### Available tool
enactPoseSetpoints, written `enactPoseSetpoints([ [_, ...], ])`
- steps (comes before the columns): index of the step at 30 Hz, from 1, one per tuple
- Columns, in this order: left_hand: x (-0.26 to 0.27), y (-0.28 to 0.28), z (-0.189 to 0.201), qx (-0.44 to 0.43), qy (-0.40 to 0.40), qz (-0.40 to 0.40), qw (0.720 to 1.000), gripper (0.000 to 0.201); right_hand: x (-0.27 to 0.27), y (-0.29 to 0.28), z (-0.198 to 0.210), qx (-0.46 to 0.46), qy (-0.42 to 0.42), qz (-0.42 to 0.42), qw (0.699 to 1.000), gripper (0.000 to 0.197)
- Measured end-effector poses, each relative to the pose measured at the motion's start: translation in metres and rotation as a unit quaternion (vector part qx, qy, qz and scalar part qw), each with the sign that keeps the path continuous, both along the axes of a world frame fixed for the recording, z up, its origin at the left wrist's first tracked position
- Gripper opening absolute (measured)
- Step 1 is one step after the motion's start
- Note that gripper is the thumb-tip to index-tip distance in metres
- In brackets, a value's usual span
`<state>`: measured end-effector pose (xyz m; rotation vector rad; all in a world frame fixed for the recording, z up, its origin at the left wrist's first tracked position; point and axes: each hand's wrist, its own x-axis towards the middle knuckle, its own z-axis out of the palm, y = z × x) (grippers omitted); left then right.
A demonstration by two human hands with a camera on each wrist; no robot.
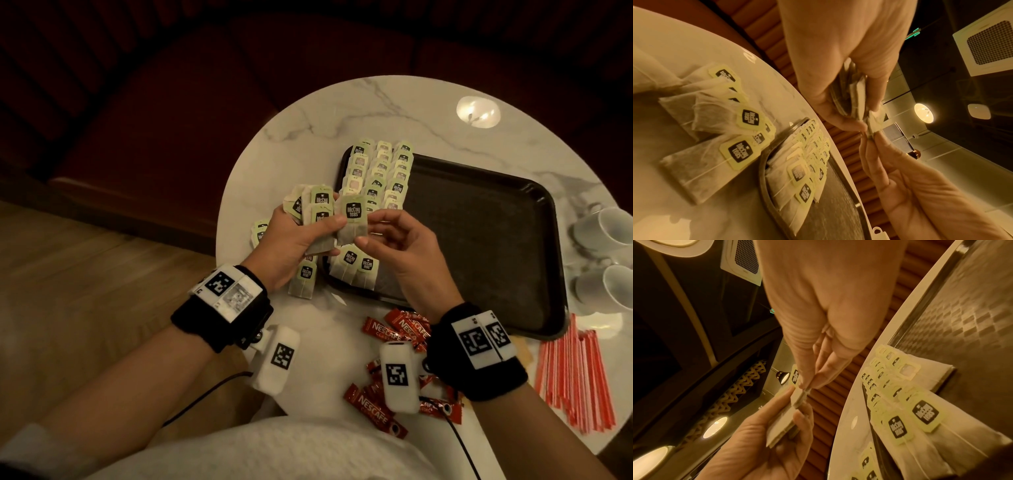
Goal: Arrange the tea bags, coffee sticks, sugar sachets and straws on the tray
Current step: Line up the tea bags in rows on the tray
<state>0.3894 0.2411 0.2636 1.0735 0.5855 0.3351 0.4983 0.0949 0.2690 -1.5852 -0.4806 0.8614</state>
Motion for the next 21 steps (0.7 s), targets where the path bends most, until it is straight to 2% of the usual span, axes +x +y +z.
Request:
enactPoseSetpoints([
  [7,0.000,0.002,0.000,0.049,-0.003,-0.026,0.998,0.022,0.003,-0.005,-0.007,-0.022,-0.042,-0.010,0.999,0.019],
  [11,0.000,0.002,-0.005,-0.002,0.010,0.024,1.000,0.014,0.018,-0.013,-0.021,-0.056,-0.033,-0.083,0.994,0.018],
  [16,-0.003,0.005,-0.010,-0.029,0.022,0.045,0.998,0.017,0.046,-0.027,-0.046,-0.149,-0.014,-0.168,0.974,0.016],
  [21,-0.004,0.006,-0.012,-0.049,0.041,0.046,0.997,0.013,0.054,-0.038,-0.062,-0.229,-0.023,-0.121,0.966,0.016],
])
